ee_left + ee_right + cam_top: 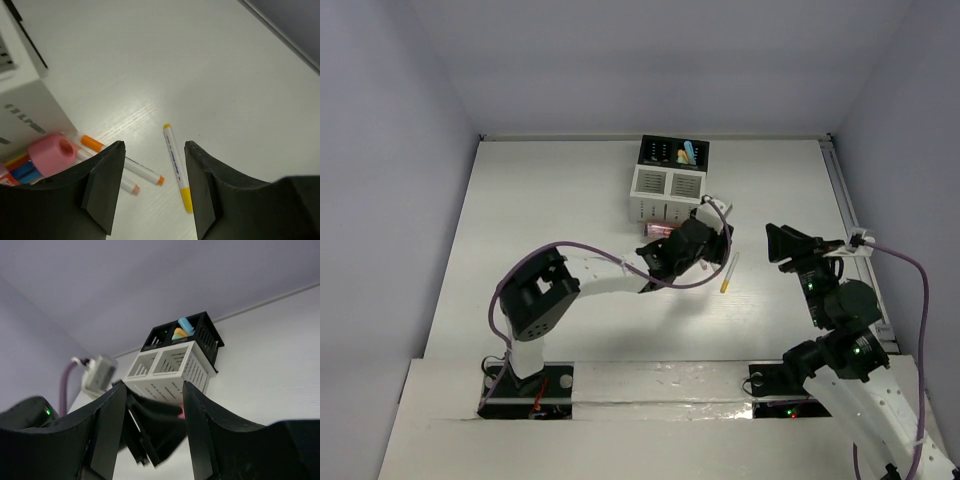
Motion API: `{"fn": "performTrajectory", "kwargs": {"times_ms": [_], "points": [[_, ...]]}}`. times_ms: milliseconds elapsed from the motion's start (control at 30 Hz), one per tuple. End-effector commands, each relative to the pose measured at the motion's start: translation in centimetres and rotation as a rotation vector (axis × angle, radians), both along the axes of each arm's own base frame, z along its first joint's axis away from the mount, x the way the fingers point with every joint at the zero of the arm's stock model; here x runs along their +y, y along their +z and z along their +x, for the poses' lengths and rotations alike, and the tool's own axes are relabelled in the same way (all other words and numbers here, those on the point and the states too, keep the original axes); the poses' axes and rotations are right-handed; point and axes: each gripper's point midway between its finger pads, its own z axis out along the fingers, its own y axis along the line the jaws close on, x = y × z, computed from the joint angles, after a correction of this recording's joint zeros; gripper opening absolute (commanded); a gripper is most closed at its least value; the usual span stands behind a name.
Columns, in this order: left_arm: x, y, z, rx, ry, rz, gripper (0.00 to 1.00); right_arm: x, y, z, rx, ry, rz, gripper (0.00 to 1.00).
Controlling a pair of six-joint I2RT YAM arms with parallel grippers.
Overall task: Sort the stationery into containers
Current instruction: Pick up the pen from the center of the board.
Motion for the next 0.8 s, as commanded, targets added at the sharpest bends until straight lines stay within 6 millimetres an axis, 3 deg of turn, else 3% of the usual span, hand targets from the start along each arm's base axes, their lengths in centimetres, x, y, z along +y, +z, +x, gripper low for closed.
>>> {"fn": "performTrajectory", "kwargs": {"times_ms": [0,167,300,333,567,767], "points": [[-1.0,0.1,-0.1,0.020,0.008,-0.021,0.48,-2.0,1.7,-0.8,-0.029,-0.083,0.006,0.55],[-3.8,-2.9,-1.0,0.061,-0.032,0.013,0.53,-1.9,1.8,-0.7,-0.018,-0.077,-0.003,0.56],[-4.9,-5.3,-0.5,0.074,-0.023,0.076,0.54,-1.8,2.2,-0.9,-0.023,-0.073,-0.001,0.56],[-5.0,-6.7,-0.5,0.089,-0.024,0.101,0.55,-1.9,2.3,-0.9,-0.028,-0.074,-0.003,0.56],[-6.7,-8.4,-1.3,0.113,-0.066,0.137,0.55,-2.0,2.3,-1.0,-0.032,-0.077,0.000,0.56],[-7.0,-9.9,-1.2,0.118,-0.052,0.184,0.53,-1.9,2.0,-0.9,-0.028,-0.074,-0.002,0.56]]}}
